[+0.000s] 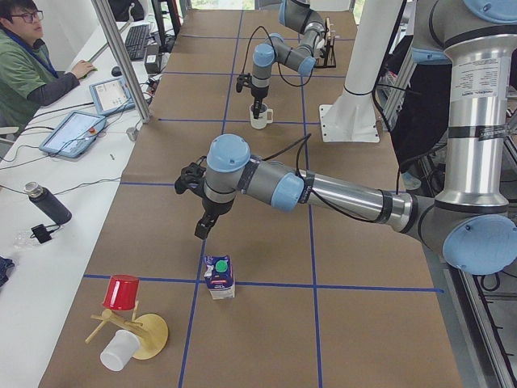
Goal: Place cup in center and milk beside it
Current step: 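Lower the white mug onto the center grid crossing with the right gripper, then open the right gripper and withdraw it away from the mug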
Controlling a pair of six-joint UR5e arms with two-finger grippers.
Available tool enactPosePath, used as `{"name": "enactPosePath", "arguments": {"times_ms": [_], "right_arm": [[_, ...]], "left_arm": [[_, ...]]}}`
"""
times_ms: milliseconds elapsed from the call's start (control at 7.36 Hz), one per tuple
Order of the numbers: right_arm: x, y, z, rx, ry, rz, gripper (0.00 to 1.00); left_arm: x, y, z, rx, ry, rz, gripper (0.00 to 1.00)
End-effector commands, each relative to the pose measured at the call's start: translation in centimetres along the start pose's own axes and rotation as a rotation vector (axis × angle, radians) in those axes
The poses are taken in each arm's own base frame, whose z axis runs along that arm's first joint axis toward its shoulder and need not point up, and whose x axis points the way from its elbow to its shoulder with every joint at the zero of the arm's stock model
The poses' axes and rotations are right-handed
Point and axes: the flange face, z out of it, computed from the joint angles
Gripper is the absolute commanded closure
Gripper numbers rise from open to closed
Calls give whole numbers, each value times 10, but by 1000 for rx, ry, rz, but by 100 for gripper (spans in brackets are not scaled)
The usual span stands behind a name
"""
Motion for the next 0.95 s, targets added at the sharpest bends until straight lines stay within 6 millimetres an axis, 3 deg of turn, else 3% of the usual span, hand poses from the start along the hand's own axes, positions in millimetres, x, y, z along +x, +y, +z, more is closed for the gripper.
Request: {"name": "enactPosePath", "arguments": {"times_ms": [0, 136, 272, 407, 543, 679, 815], "right_arm": [[25, -61, -59, 0, -53, -23, 0], [53, -105, -87, -5, -66, -41, 0], [99, -156, -100, -13, -71, -94, 0], [169, -201, -97, -27, -62, -160, 0], [255, -235, -89, -29, -38, -259, 0], [353, -253, -84, -36, -18, -334, 0], [443, -257, -84, -45, -7, -397, 0]], "left_arm": [[0, 1, 1, -2, 2, 0, 1], [-1, 2, 0, -2, 1, -4, 1], [-2, 8, 3, -10, 4, -9, 1], [-2, 8, 2, -9, 2, -10, 1], [-2, 8, 3, -10, 3, -12, 1], [-2, 9, 3, -11, 1, -13, 1], [-3, 9, 4, -13, 0, -14, 1]]}}
